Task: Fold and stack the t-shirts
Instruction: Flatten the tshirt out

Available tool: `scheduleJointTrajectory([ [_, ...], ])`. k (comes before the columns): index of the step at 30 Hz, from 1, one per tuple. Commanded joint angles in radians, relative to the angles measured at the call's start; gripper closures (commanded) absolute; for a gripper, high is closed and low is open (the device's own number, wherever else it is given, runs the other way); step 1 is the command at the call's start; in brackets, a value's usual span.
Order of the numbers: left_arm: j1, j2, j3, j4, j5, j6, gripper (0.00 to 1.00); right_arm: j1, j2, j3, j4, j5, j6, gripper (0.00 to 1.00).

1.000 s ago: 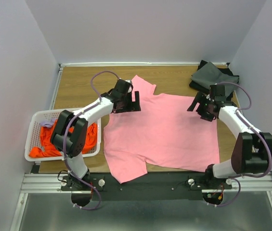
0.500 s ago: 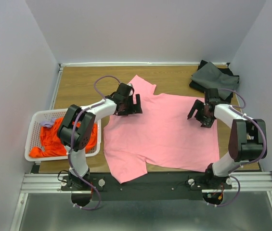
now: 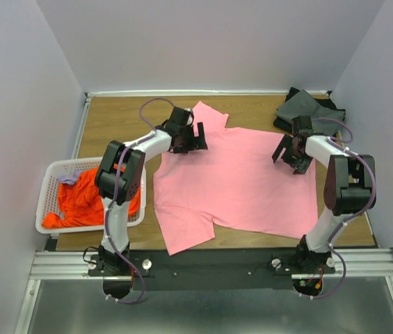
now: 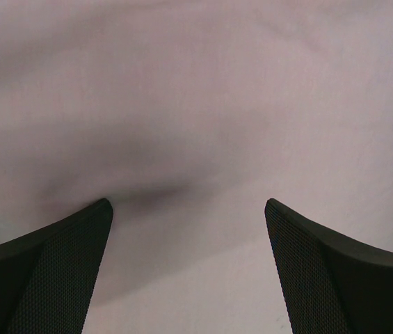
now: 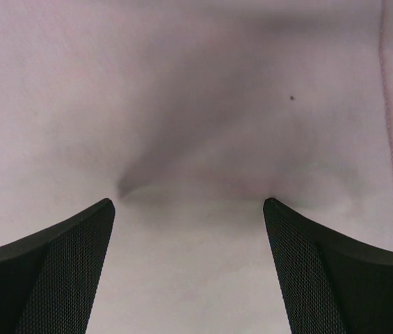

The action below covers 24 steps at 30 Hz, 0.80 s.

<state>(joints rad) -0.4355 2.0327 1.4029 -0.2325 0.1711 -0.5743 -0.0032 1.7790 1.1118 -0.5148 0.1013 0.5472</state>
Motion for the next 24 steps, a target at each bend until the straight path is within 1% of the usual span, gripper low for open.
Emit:
scheduleJointTrajectory([
  [1, 0.02, 0.132, 0.149, -0.112, -0.004, 0.06, 0.02, -0.001, 0.114, 0.086, -0.039, 0.058, 0.022, 0.06],
  [4, 0.029, 0.193, 0.289, -0.154, -0.015, 0.077, 0.02, -0.001, 0.149, 0.138, -0.054, 0.074, 0.022, 0.06],
  [7, 0.043, 0.256, 0.378, -0.192, -0.022, 0.086, 0.02, -0.001, 0.187, 0.189, -0.067, 0.08, 0.02, 0.05],
  [10, 0.053, 0.287, 0.432, -0.212, -0.021, 0.094, 0.02, -0.001, 0.207, 0.224, -0.079, 0.071, 0.028, 0.05],
  [13, 0.055, 0.291, 0.476, -0.189, -0.009, 0.114, 0.02, -0.001, 0.221, 0.256, -0.087, 0.06, 0.026, 0.05],
  [19, 0.055, 0.203, 0.515, -0.189, -0.016, 0.134, 0.02, 0.0, 0.159, 0.292, -0.09, 0.028, -0.009, 0.06],
  [21, 0.055, 0.135, 0.498, -0.194, -0.035, 0.134, 0.02, 0.0, 0.108, 0.292, -0.091, 0.029, -0.027, 0.06],
  [22, 0.054, 0.088, 0.469, -0.195, -0.042, 0.13, 0.02, 0.024, 0.091, 0.289, -0.093, 0.029, -0.032, 0.06],
  [24, 0.052, 0.045, 0.426, -0.2, -0.064, 0.123, 0.02, 0.04, 0.065, 0.281, -0.103, 0.017, -0.043, 0.06],
])
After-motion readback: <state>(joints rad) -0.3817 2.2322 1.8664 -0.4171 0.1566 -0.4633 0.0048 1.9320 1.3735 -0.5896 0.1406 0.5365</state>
